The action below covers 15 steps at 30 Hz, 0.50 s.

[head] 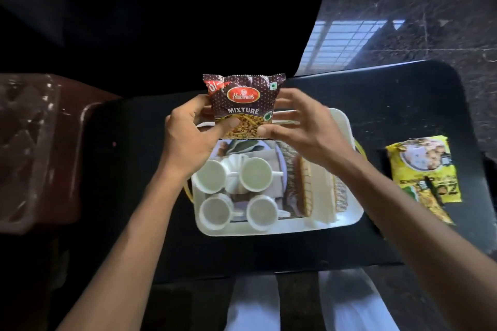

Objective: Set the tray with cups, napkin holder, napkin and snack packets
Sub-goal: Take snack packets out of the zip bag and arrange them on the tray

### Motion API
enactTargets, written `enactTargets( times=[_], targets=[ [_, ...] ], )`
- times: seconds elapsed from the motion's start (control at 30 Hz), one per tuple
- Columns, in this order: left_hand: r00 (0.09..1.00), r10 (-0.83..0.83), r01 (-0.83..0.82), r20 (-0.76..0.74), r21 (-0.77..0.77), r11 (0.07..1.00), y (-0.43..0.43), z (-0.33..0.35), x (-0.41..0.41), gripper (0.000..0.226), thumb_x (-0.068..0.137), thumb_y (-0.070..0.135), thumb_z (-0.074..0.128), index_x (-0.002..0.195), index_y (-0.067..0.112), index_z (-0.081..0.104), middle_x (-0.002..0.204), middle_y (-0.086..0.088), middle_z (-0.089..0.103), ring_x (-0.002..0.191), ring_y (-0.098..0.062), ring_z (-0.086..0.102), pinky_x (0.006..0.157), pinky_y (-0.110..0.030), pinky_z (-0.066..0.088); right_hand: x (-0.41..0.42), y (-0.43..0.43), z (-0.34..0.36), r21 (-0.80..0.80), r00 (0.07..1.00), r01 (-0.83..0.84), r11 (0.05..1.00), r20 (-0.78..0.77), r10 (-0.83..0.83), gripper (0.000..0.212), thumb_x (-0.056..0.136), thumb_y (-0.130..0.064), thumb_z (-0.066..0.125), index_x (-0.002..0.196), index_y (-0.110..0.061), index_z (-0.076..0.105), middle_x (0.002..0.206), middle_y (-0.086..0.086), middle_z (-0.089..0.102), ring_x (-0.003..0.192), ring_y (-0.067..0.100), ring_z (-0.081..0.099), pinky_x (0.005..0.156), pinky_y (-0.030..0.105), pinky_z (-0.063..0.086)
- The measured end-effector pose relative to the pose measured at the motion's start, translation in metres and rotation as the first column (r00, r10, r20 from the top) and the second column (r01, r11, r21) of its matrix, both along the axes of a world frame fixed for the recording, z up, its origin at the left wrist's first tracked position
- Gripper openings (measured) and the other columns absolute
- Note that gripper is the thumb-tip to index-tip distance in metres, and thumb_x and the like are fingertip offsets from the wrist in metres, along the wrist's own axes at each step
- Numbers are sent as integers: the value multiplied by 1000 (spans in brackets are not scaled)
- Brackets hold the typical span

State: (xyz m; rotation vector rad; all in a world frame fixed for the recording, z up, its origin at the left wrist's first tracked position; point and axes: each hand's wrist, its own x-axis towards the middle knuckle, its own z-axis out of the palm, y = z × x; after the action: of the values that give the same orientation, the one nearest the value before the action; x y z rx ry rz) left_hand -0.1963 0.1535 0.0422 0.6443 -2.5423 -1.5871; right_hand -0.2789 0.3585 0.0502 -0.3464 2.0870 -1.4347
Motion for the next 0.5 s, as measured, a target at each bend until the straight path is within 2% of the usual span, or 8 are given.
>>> enactTargets(
  times=[0.1, 0.2, 0.33, 0.43, 0.5],
  targets=[
    [999, 29, -30, 21, 53, 998, -23, -12, 8, 27, 78, 28, 86, 101, 31, 72, 99, 11, 78, 94, -7, 75, 86, -31, 61, 11, -38, -22, -3, 999, 8, 1000, 51, -8, 54, 77, -23, 84, 125, -15, 59, 112, -5, 69, 95, 3, 69, 77, 19, 59],
    [997, 49, -54, 51, 88, 995, -40, -26, 14, 25, 81, 28, 84, 99, 37, 70, 98, 12, 78, 95, -5, 74, 86, -25, 59, 15, -65, -42, 70, 999, 29, 997, 17, -30, 42, 82, -22, 81, 119, -17, 61, 103, -11, 68, 88, -4, 66, 67, 11, 55],
    [986, 113, -128, 124, 127, 984, -53, -50, 15, 21, 86, 22, 80, 105, 17, 71, 100, 2, 78, 95, -12, 74, 88, -31, 60, 15, -84, -63, 174, 999, 20, 985, -34, -14, 42, 84, -26, 79, 120, -17, 61, 108, -8, 68, 94, 9, 66, 72, 17, 53],
    [975, 136, -154, 174, 98, 983, -56, -64, 14, 21, 88, 24, 77, 104, 13, 72, 99, 2, 77, 92, -8, 73, 83, -24, 58, 18, -93, -76, 261, 996, 10, 965, -84, 13, 42, 83, -29, 79, 118, -16, 62, 111, -5, 70, 95, 9, 64, 69, 12, 46],
    [969, 151, -172, 195, 92, 981, -56, -71, 15, 20, 88, 24, 76, 105, 14, 73, 98, 4, 77, 92, -5, 72, 80, -21, 57, 20, -97, -80, 313, 994, 9, 950, -103, 24, 43, 83, -30, 79, 119, -15, 62, 115, 0, 71, 99, 14, 64, 77, 25, 52]
  ],
)
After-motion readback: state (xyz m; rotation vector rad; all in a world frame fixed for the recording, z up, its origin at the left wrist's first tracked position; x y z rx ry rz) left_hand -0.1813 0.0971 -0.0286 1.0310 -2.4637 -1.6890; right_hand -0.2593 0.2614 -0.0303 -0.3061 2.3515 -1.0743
